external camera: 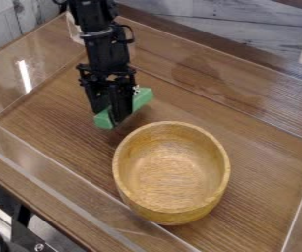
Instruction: Remove the green block from inside the brown bowl and put it on the table
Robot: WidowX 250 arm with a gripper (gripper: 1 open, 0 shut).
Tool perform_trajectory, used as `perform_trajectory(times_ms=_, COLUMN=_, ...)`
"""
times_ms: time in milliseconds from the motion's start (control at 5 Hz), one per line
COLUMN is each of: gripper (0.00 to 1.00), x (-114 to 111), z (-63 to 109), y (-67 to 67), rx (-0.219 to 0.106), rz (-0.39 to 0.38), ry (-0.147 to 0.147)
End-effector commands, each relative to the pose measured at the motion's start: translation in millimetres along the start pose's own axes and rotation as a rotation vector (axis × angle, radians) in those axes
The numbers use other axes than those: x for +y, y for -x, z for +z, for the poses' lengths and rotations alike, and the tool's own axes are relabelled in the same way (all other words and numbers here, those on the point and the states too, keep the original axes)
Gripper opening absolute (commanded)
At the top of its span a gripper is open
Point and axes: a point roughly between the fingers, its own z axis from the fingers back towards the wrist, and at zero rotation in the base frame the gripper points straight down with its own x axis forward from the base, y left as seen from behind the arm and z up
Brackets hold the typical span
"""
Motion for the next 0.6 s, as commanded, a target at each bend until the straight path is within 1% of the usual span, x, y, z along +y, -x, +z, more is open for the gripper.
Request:
perform_trajectory(times_ms=0, gripper=0.00, x=3.8, z=17.0, y=-9.3, rx=-0.052, rz=-0.008, ry=-0.026)
perform_trajectory(times_ms=400, gripper=0.00, x=6.2, z=18.2, y=-10.3, rx=-0.051, rz=-0.005, ry=-0.019)
